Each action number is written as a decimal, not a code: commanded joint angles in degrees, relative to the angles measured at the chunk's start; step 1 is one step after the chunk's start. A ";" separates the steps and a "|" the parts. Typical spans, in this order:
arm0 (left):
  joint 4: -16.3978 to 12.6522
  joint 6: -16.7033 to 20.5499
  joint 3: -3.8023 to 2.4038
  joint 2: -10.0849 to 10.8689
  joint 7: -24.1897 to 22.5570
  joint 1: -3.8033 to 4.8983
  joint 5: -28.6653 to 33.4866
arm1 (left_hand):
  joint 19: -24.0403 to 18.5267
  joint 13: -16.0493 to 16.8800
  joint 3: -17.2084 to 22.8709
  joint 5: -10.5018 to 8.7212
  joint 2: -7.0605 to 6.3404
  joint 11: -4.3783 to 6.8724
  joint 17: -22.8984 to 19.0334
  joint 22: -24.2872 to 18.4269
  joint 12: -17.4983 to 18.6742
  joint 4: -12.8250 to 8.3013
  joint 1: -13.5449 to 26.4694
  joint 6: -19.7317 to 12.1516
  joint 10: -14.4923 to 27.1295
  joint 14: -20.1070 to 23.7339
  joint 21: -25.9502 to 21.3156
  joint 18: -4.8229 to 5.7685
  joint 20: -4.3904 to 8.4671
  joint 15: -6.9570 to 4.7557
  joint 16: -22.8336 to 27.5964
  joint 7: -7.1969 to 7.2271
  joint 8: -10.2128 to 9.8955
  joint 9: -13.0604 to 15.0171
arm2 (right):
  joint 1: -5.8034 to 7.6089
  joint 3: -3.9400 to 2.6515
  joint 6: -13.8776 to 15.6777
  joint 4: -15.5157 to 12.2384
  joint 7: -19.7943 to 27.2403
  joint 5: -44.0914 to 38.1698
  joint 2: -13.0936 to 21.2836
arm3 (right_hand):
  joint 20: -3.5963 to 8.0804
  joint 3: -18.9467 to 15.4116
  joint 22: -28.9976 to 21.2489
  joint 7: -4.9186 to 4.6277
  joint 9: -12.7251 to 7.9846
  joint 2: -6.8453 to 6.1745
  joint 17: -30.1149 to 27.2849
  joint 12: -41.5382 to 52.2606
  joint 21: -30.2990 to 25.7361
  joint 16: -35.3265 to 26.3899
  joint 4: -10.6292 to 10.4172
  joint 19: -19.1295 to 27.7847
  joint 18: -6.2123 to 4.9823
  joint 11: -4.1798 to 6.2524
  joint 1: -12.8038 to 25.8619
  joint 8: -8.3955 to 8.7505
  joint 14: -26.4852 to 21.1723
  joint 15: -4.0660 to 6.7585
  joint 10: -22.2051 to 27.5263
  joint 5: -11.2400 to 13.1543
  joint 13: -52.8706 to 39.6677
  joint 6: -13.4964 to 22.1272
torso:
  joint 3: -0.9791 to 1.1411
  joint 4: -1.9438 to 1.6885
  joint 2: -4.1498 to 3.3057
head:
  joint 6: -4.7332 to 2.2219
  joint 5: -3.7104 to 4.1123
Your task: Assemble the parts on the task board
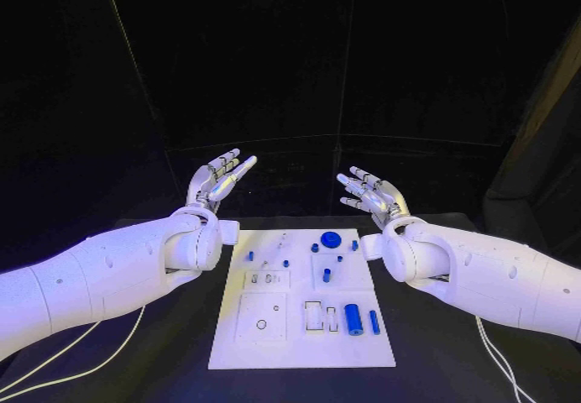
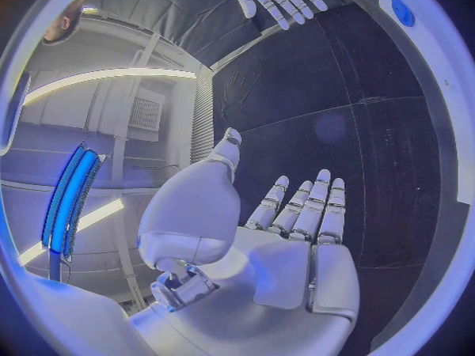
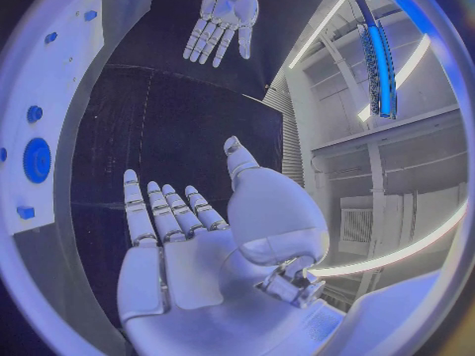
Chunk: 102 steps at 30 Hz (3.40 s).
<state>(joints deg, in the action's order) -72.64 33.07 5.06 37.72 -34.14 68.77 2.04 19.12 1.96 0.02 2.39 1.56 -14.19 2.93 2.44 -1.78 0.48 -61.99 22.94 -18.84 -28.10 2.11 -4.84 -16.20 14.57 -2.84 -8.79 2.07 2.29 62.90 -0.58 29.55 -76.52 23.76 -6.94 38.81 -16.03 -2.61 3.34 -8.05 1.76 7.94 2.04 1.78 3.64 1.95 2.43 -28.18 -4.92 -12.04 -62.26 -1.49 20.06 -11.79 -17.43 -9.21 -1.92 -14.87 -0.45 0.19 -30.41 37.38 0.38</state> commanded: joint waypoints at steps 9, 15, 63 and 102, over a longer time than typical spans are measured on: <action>1.30 -6.40 0.30 -0.54 -4.45 0.61 0.91 | 1.23 0.35 0.03 0.34 0.41 -0.99 0.42 0.29 -0.58 0.18 -2.79 3.02 -3.24 -3.00 0.67 -0.93 -0.54 0.23 -0.54 -7.85 0.64 0.33 | 0.97 -0.22 -14.66 4.20 -5.20 -8.32 -1.80 | -0.37 3.30 2.19 -5.35 2.00 0.04 1.71 4.74 6.51 4.77 9.53 -16.45 -5.41 0.27 -12.95 -3.99 33.25 1.67 -33.08 -1.09 -1.82 -27.40 | -0.02 0.01 0.03 | 0.00 -0.01; -0.02 -10.41 0.35 2.34 -4.55 0.61 1.77 | 7.78 0.93 -0.18 0.33 0.98 -0.87 1.71 1.34 -1.57 -0.30 -3.72 7.45 -10.81 -13.37 2.55 -1.90 -0.46 -0.74 -3.48 -8.17 1.26 0.68 | 1.07 -0.26 -7.26 7.31 -4.23 -32.61 0.14 | 1.31 3.97 2.78 -4.51 2.10 -0.21 1.64 4.94 9.26 5.34 11.31 -21.62 -5.71 2.04 -12.94 -4.28 40.48 3.77 -39.63 -0.72 -1.66 -36.83 | -0.31 0.30 -1.33 | 0.08 0.18; -16.74 -16.40 0.35 11.54 -3.03 0.84 -3.85 | 30.78 1.73 -1.07 0.44 3.96 2.91 1.73 2.05 -6.06 -4.48 -6.96 30.56 -37.08 -30.11 6.86 -5.67 0.81 -5.62 -6.71 -5.62 4.13 1.47 | 6.89 -0.41 -21.85 6.83 -25.81 -89.97 -4.00 | 9.97 11.18 42.91 -0.78 1.96 -5.43 26.67 1.78 60.55 44.29 13.68 -39.88 -3.00 6.66 -10.79 -2.14 64.57 11.70 -46.42 0.18 -1.75 -41.77 | -0.90 -1.56 -11.22 | -1.90 2.23; -16.58 -17.07 0.35 11.82 -1.95 1.36 -3.83 | 30.86 1.70 -1.10 0.43 4.07 2.81 1.59 1.86 -5.83 -4.58 -6.78 30.41 -36.94 -30.08 6.56 -5.64 0.78 -5.55 -6.43 -5.73 3.93 1.42 | 6.89 -0.40 -25.07 9.13 -25.33 -90.88 -6.68 | 9.71 17.10 56.99 -0.68 2.12 -3.71 43.53 2.01 71.15 61.87 13.00 -44.29 -1.00 6.93 -10.08 -2.51 64.81 11.65 -49.25 1.37 -1.76 -43.64 | -0.82 -1.56 -12.14 | -1.54 1.28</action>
<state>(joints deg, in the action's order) -89.11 16.84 5.46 49.49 -35.98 70.01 -1.48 49.42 3.72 -1.07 2.49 5.64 -11.26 4.59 4.38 -7.99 -3.63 -68.38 53.34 -55.79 -58.06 8.88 -10.20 -15.43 8.92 -9.49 -13.50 6.29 3.78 69.71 -0.95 6.19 -67.50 -1.60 -97.42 32.23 -6.44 14.14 60.23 -8.67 3.82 3.96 45.48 3.77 74.51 63.55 15.42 -72.10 -7.09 -5.10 -72.84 -3.77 84.05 -0.10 -66.26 -8.07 -3.67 -58.01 -1.27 -1.39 -42.46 35.80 1.70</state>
